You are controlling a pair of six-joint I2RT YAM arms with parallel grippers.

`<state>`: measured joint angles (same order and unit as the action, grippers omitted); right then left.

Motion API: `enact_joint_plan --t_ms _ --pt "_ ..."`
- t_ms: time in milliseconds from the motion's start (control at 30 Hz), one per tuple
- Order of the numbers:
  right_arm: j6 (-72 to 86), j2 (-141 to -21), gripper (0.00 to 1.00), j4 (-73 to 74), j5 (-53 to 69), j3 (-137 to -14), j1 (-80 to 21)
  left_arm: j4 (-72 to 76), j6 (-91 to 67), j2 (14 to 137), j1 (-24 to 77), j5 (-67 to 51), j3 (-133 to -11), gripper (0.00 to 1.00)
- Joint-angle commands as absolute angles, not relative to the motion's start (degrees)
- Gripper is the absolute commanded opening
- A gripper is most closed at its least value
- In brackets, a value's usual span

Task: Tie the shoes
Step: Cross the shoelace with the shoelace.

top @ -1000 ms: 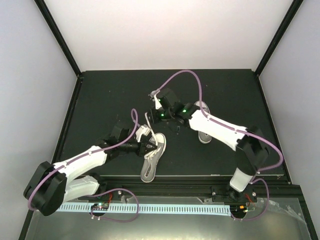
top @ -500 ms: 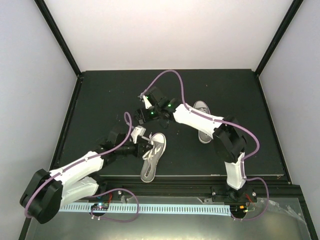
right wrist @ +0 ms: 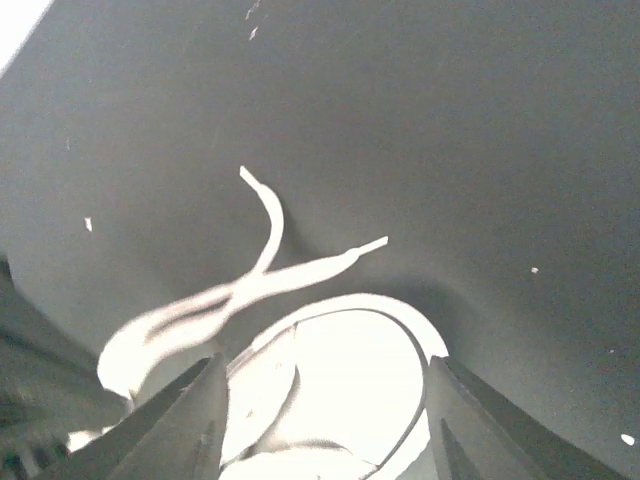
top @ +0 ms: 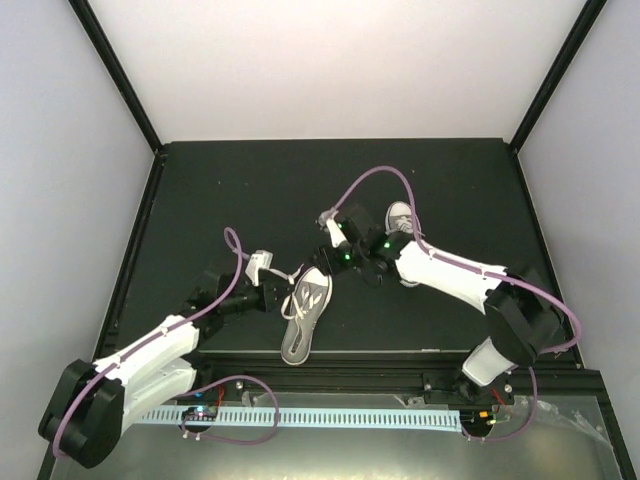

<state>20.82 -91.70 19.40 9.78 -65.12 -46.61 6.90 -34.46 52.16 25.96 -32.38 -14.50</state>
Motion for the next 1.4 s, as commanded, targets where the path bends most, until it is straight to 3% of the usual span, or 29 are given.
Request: enact_joint_plan --t_ms 0,167,333,1367 --pt "14.41 -88.06 0.54 7.6 16.22 -56.59 -46.56 9.7 -35.96 51.59 24.69 -36.09 -14.18 0.02" --pt "10.91 -89.76 0.45 -1.8 21.27 -50.19 -46.6 9.71 -36.05 51.34 24.42 -37.15 -14.16 0.01" --pt "6.67 -92.49 0.45 -7.47 22.79 -48.62 -47.12 9.39 -35.95 51.15 24.27 -37.91 -14.15 0.02" --pt "-6.82 -107.84 0.58 -21.63 21.92 -50.46 -52.12 8.77 -36.69 50.57 24.08 -38.9 -14.33 0.01"
